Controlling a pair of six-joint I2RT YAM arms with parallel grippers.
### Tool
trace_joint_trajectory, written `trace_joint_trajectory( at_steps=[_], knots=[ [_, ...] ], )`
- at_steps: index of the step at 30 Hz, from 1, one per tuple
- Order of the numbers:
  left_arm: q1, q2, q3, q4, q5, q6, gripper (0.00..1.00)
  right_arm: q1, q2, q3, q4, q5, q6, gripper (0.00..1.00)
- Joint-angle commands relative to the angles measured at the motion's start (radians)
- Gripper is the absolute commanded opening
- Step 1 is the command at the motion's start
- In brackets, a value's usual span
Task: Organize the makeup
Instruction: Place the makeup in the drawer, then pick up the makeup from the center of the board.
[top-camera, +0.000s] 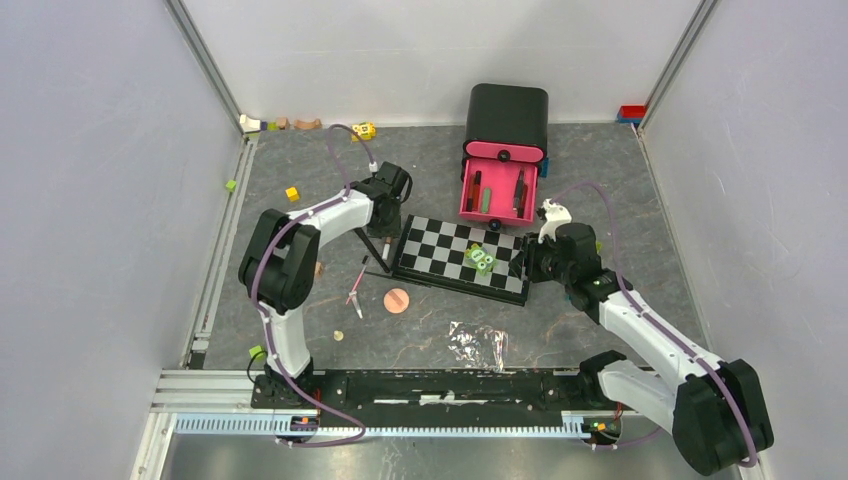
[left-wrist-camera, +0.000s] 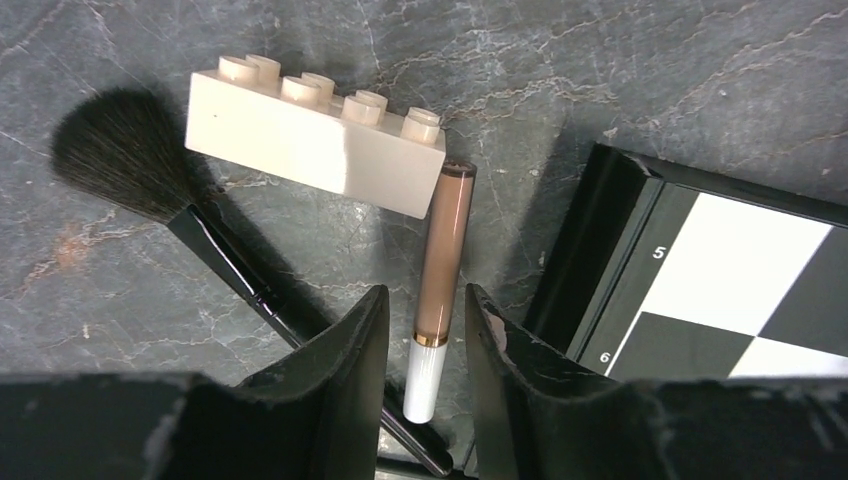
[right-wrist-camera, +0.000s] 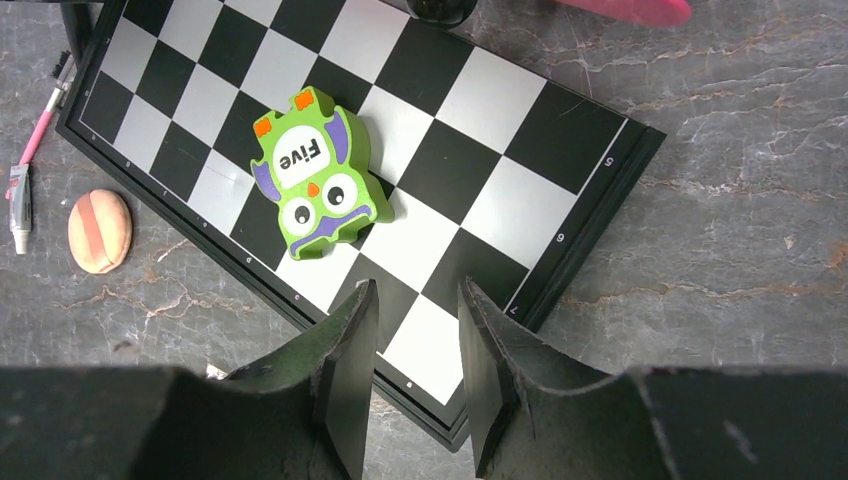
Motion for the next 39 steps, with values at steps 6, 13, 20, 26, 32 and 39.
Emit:
trace_joint_trajectory(
  at_steps=[6,13,20,26,32,39],
  knots=[
    [-0.007,0.042,-0.025,0.058,0.010,-0.053,0.31,0.003,-0.003,0.043,0.030,-0.026,0.007,0.42],
    [-0.014,0.027,-0.033,0.050,-0.030,-0.054,0.20,0.003,-0.021,0.037,0.028,-0.028,0.013,0.42],
    [-0.052,-0.061,0.015,-0.025,-0.077,-0.017,0.15,0.003,-0.043,0.038,0.019,-0.014,0.014,0.42],
    [-0.106,-0.203,0.057,-0.091,-0.223,0.010,0.17,0.003,-0.077,0.024,0.014,0.036,0.033,0.42],
    [-0.115,-0.283,0.149,-0.103,-0.110,0.011,0.18,0.003,-0.136,0.014,0.008,0.108,0.048,0.42],
    [-0.138,-0.172,0.364,-0.064,0.132,-0.048,0.20,0.004,-0.205,0.011,-0.019,0.182,0.078,0.42]
  ],
)
